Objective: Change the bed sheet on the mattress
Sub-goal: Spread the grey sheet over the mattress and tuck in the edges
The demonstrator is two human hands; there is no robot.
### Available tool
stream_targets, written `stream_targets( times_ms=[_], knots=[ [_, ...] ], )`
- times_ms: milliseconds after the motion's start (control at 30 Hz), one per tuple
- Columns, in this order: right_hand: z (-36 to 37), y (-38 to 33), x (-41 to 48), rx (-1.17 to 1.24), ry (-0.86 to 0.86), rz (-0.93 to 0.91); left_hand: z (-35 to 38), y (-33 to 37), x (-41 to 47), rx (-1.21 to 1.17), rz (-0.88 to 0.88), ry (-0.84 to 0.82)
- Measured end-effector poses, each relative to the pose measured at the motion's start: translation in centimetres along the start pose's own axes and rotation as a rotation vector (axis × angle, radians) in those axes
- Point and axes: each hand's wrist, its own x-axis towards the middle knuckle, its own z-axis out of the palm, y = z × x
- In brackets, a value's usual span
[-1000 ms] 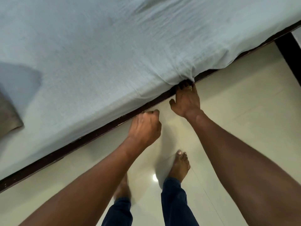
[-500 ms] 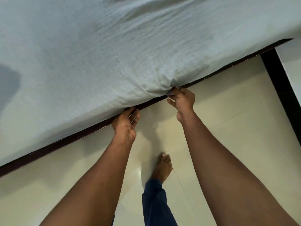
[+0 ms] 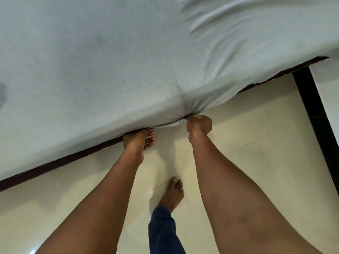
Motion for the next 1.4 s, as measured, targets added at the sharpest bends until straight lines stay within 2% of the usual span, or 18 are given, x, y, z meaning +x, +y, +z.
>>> stream_targets(
  times_ms=[167,300,367,433,500,567,700,767,833,867,933,1000,1067,1167,1233,1333,1400],
  knots=[
    [-0.9,0.1,-0.3,0.067,-0.113,0.110,0.5,-1.1,-0.5,0.066,0.047,-0.006],
    [-2.7,1.5,0.4,0.144,0.008,0.056,1.4,-3.2,-1.6,0.167,0.081,-0.033],
    [-1.6,1.5,1.0,0.129,0.042,-0.007,1.7,-4.1,-2.3,0.406,0.316,0.037],
    [0.2,1.2,1.8,0.118,0.053,-0.026,1.5,-4.7,-3.4,0.737,0.690,0.065],
    [1.5,1.3,2.5,0.113,0.042,0.001,1.3,-4.5,-4.1,0.936,0.998,0.059],
    [1.6,1.5,2.4,0.132,0.016,0.056,1.1,-3.5,-3.4,1.115,1.103,0.038],
    [0.7,0.9,1.0,0.159,-0.052,0.083,1.4,-2.6,-1.6,1.433,1.065,0.019],
    [-0.3,0.9,-0.7,0.076,-0.022,-0.054,2.0,-2.7,-1.7,1.450,1.043,0.050],
    [-2.4,1.4,-2.7,-0.202,0.105,-0.445,2.7,-2.9,-2.1,1.455,1.014,0.054],
    [-3.5,1.6,-3.5,-0.345,0.094,-0.695,2.9,-3.0,-2.2,1.465,0.989,0.055],
    [-4.7,1.7,-3.7,-0.652,-0.111,-1.113,3.3,-2.8,-2.0,1.484,0.948,0.055],
    [-3.9,1.0,-2.5,-0.939,-0.288,-1.294,4.0,-2.2,-1.8,1.480,0.910,0.051],
    [-2.4,0.2,-1.8,-1.157,-0.280,-1.338,4.8,-1.2,-1.8,1.499,0.868,0.052],
    [-1.6,0.5,-1.8,-1.443,-0.266,-1.266,5.6,0.3,-2.7,1.676,0.884,0.064],
    [-1.7,1.3,-1.9,-1.561,-0.254,-1.218,5.1,-0.3,-3.2,1.679,0.903,0.041],
    [-0.8,2.1,-2.6,-1.572,-0.196,-1.170,2.1,-2.2,-3.6,1.607,1.013,0.010],
    [-0.3,2.3,-2.9,-1.491,-0.218,-1.102,0.7,-2.8,-2.4,1.628,1.001,-0.067]
  ],
)
